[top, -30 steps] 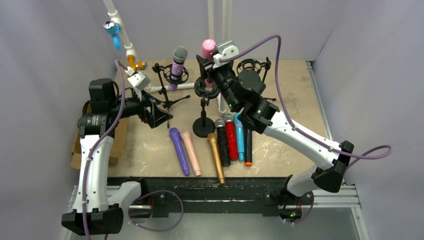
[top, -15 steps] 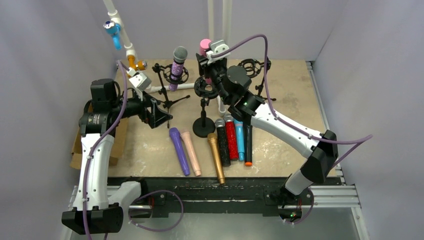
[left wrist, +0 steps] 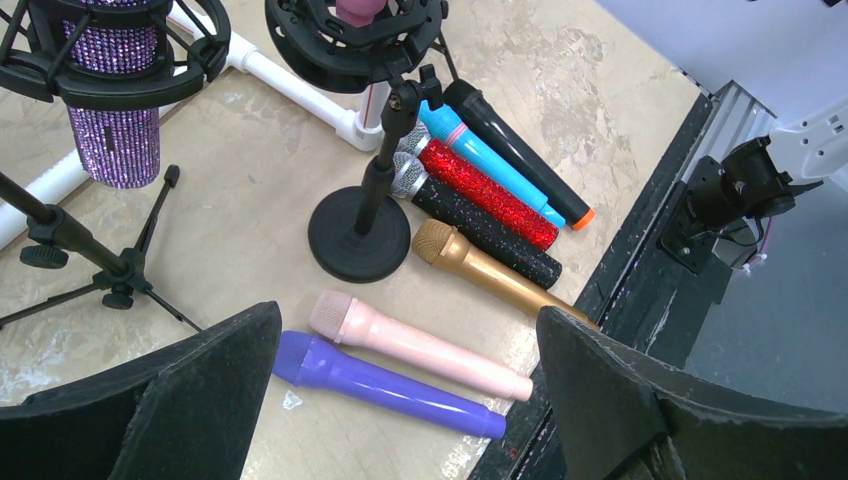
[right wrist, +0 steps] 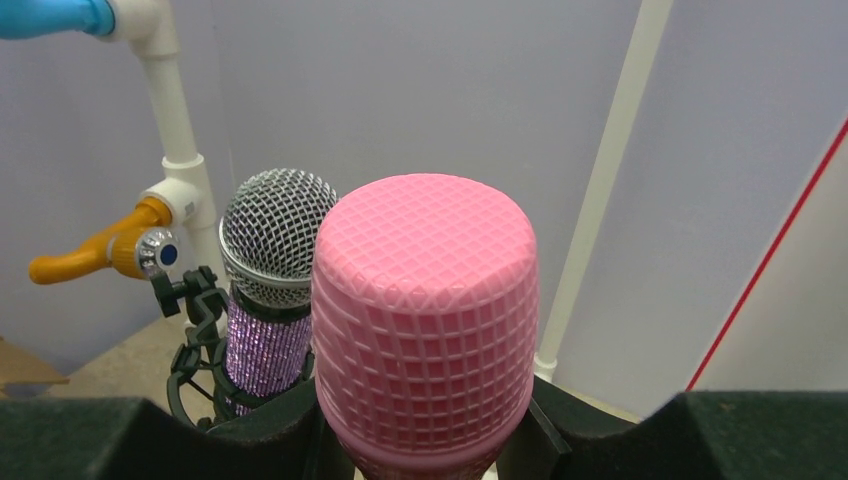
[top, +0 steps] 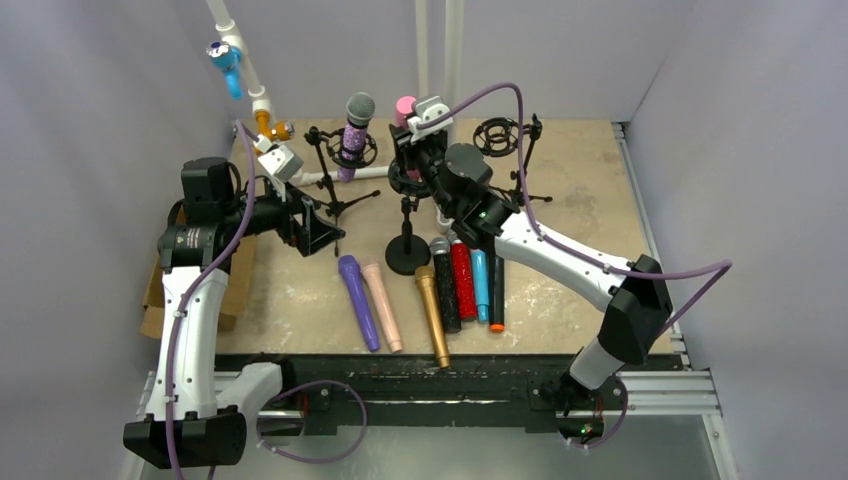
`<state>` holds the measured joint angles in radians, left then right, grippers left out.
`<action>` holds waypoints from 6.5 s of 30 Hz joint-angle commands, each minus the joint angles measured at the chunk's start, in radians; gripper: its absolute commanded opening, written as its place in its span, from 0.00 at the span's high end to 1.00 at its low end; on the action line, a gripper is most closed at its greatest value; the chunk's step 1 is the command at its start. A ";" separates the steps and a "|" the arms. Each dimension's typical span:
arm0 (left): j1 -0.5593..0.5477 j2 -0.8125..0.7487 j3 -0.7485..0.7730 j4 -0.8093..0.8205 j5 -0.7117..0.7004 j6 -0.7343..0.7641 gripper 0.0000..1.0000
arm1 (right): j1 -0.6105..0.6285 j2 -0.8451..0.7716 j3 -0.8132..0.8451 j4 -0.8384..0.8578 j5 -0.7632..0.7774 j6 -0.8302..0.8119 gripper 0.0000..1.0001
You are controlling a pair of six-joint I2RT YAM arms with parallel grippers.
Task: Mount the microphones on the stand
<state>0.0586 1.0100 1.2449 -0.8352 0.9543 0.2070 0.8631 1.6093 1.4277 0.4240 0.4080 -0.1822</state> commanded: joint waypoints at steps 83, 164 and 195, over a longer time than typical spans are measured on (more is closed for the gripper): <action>0.004 -0.014 0.002 0.001 -0.011 -0.009 0.00 | 0.202 -0.473 -0.270 -0.266 0.046 0.129 0.01; 0.012 0.085 0.068 -0.112 -0.114 0.092 0.00 | 0.010 0.477 -0.201 0.380 0.230 0.074 0.91; 0.013 0.192 -0.137 -0.279 -0.303 0.621 0.00 | 0.231 -0.166 -0.517 -0.412 0.125 0.626 0.25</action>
<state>0.0658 1.1770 1.1645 -1.0851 0.7109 0.6392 1.1076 1.5356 0.9707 0.2790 0.6125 0.2379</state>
